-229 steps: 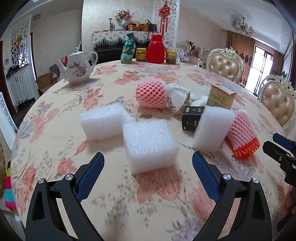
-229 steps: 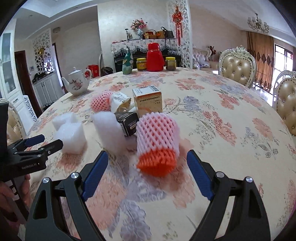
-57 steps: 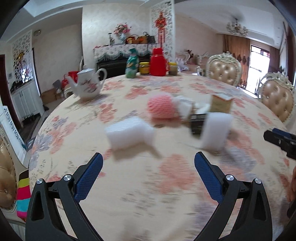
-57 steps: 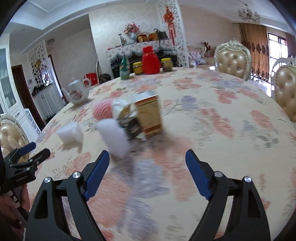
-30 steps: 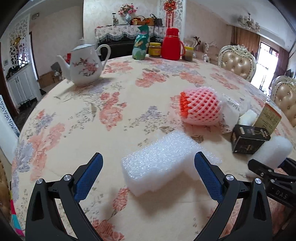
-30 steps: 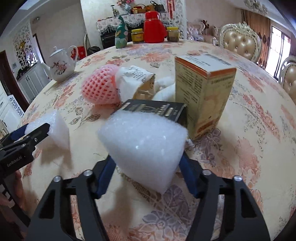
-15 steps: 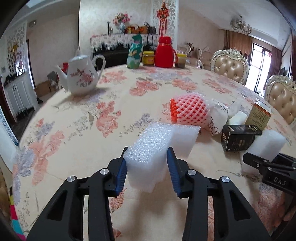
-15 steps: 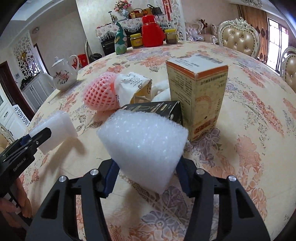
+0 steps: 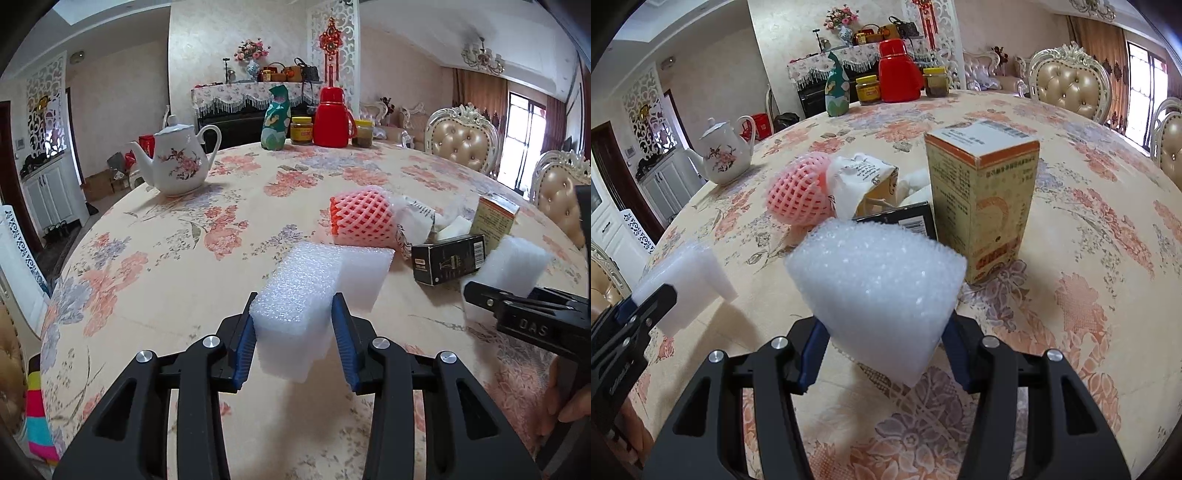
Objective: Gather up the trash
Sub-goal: 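Carry both white foam blocks in both tools over the wastebasket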
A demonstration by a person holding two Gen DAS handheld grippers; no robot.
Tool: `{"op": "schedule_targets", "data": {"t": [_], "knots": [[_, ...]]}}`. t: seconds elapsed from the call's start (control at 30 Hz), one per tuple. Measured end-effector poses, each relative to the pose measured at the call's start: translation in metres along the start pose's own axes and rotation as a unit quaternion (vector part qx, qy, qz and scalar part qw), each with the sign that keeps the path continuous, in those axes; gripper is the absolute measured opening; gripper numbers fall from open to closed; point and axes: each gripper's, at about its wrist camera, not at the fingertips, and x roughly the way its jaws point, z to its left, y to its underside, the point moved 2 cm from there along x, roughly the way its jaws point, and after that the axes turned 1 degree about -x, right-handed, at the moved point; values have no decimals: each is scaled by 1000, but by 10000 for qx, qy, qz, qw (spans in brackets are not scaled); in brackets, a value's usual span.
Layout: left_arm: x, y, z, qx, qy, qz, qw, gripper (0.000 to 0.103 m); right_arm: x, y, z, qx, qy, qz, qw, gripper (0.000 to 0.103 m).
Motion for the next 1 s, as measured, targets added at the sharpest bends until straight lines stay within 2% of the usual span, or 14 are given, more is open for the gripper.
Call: {"op": "schedule_targets", "data": {"t": [0.13, 0.27, 0.5, 0.67, 1.0], "knots": [[-13, 4, 0, -132, -120, -154, 9997, 37, 3, 0, -2, 62, -88, 68, 9999, 54], [-23, 9, 2, -235, -210, -209, 9993, 37, -3, 1, -2, 38, -237, -56, 9997, 54], [-43, 22, 2, -248, -324, -183, 9990, 37, -29, 23, 5, -124, -513, -53, 9986, 54], [-56, 30, -10, -152, -284, -222, 9992, 37, -60, 40, 1, -388, -553, -223, 9975, 54], [-73, 36, -52, 104, 26, -238, 9997, 37, -98, 63, -33, -200, -628, -327, 9973, 54]]}}
